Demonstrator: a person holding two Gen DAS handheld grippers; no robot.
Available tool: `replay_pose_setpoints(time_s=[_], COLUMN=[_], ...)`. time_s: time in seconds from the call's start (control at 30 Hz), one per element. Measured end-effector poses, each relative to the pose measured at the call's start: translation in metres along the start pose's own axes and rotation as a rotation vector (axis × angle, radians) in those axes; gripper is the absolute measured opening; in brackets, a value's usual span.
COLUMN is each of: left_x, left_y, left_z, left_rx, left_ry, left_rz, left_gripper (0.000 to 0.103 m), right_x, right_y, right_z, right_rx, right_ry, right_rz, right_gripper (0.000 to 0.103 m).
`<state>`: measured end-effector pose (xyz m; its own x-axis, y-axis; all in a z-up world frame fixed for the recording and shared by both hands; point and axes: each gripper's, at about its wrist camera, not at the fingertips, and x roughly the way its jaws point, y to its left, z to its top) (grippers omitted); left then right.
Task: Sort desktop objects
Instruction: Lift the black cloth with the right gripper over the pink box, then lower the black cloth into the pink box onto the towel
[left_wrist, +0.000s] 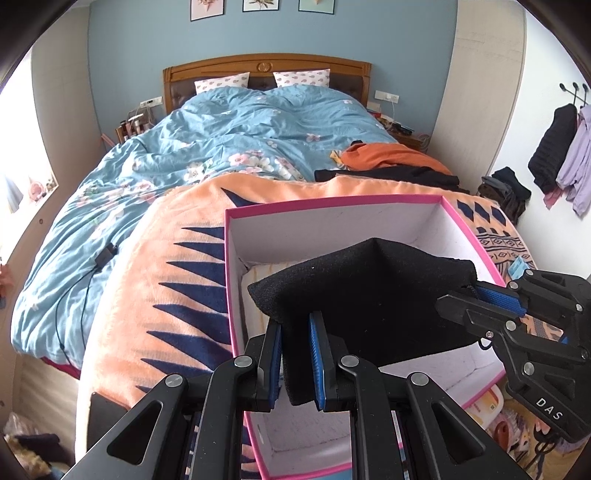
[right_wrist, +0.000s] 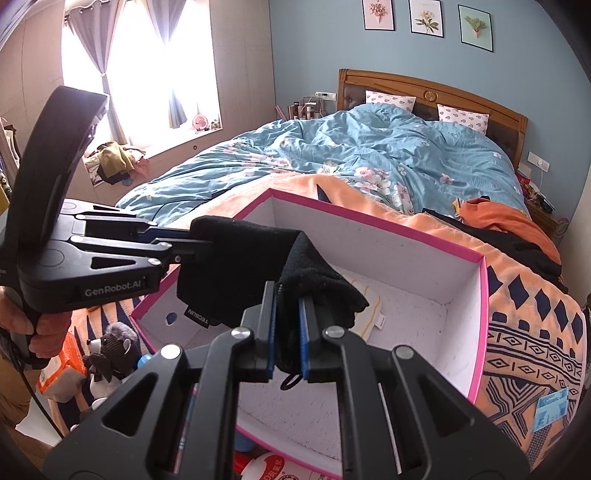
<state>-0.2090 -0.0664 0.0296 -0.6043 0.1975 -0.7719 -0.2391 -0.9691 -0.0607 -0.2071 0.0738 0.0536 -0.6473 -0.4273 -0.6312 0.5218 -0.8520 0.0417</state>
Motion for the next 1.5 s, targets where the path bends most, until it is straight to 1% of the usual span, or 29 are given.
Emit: replay_pose_setpoints(time_s=[0.4,1.07,1.5], left_x=[0.019,0.049,0.065], left_y=[0.001,-0.005,-0.006], left_z=[0.007,0.02,0.027], left_rx=[-0.001,0.035,0.061], left_ry=[0.032,0.071,0.09], left_rz=[0.033,0.093,0.157], left_gripper=[0.014,0.014,0.014], right_x=[0.021,0.059,0.083], right_y=[-0.002,-0.014,-0.018], right_z=[0.005,0.011,0.018], right_rx=[0.001,-0.017,-0.038], right_ry=[0.027,0.112,0.178], right_rz=[-0.01,-0.033,-0.04], right_gripper=[0.011,0.011,0.011])
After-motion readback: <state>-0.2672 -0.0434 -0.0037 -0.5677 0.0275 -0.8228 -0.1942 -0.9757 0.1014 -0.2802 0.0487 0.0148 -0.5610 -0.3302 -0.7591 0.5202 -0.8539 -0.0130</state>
